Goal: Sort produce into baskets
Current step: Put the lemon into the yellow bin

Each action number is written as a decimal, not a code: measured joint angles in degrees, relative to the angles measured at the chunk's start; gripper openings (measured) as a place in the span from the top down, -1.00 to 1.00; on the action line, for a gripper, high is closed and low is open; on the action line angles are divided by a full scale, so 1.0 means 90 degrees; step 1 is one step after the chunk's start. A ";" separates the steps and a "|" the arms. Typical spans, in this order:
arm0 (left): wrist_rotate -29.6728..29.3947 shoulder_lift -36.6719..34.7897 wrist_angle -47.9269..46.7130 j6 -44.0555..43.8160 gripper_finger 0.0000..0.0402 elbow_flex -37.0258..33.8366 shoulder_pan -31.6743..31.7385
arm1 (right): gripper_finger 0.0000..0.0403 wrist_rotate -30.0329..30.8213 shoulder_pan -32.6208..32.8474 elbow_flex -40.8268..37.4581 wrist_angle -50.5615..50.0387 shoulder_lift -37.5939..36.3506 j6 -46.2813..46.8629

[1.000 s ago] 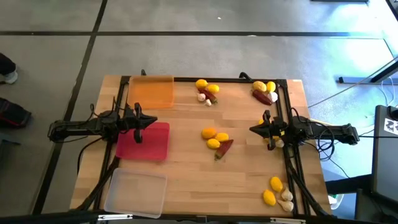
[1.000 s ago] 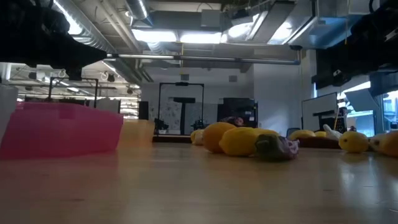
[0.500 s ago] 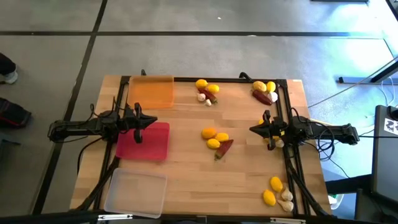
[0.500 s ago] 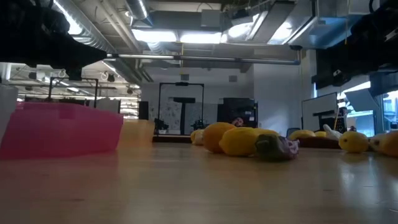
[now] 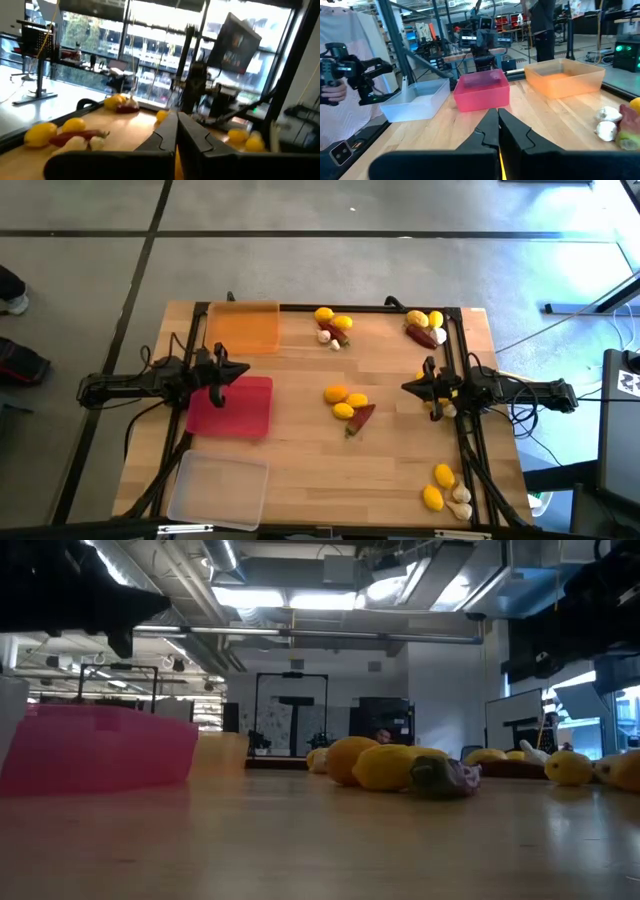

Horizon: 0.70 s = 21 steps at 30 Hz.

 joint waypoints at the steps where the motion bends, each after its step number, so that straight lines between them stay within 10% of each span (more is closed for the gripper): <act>1: 0.0000 0.0000 0.0105 -0.0017 0.98 0.0000 0.0005 | 0.97 0.0028 0.0001 0.0000 0.0034 -0.0002 -0.0001; 21: -0.0777 0.0000 0.0240 -0.0196 0.98 0.0000 0.0267 | 0.97 0.2849 0.0000 0.0000 0.1193 0.0203 -0.1270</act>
